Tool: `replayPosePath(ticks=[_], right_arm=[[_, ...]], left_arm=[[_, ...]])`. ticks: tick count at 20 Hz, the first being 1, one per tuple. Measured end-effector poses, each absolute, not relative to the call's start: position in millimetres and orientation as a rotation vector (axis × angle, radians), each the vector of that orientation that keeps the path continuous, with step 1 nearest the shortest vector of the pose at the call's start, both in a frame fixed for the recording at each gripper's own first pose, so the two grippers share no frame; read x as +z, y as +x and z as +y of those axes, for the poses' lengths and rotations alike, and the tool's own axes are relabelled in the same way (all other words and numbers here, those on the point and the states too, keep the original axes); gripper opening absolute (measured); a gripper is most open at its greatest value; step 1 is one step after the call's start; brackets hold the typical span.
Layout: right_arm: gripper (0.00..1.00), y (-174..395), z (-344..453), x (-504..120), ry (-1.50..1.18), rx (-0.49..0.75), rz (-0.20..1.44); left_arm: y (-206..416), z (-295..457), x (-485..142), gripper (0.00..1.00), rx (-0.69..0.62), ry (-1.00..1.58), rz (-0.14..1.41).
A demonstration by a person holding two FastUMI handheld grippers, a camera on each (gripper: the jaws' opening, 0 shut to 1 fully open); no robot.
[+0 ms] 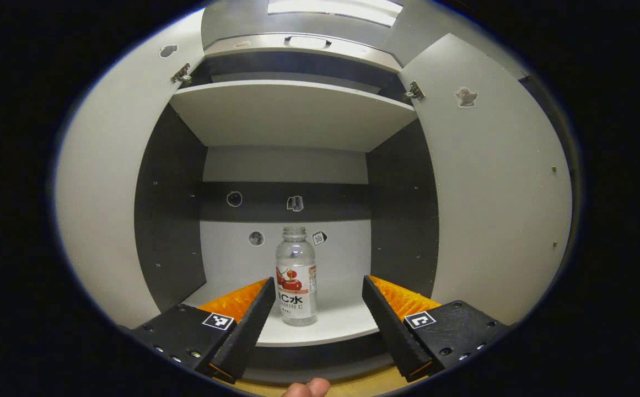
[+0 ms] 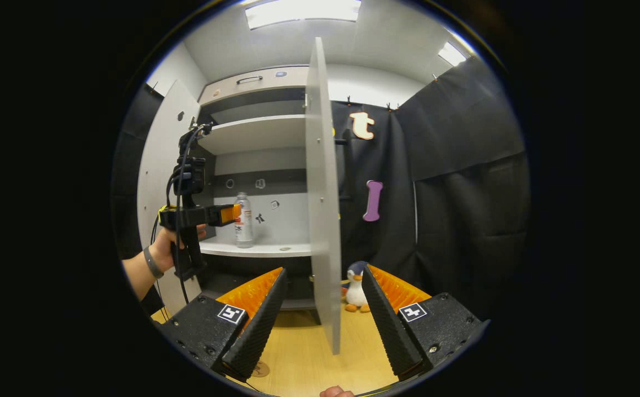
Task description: Grasp the bottle in the cabinet with the left hand and place it on the coaster, then close the right door with the right hand and the left door with the left hand.
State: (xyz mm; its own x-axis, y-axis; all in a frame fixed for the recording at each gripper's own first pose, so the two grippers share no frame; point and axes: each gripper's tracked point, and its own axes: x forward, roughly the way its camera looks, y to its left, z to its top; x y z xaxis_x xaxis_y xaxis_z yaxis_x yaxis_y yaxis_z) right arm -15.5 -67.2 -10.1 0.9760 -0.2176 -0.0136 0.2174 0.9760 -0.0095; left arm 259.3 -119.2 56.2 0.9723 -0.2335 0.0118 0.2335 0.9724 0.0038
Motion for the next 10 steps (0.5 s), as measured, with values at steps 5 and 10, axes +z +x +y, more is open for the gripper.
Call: replayPosePath(ticks=[5,10], right_arm=[[0.83,-20,-84,-10,0.006,-0.27,0.017],[0.84,-22,-97,-10,0.001,-0.313,0.022]], left_arm=[[313,-119,40,0.96,-0.194,0.014,0.028],[353,-107,13,0.95,-0.13,0.03,0.067]])
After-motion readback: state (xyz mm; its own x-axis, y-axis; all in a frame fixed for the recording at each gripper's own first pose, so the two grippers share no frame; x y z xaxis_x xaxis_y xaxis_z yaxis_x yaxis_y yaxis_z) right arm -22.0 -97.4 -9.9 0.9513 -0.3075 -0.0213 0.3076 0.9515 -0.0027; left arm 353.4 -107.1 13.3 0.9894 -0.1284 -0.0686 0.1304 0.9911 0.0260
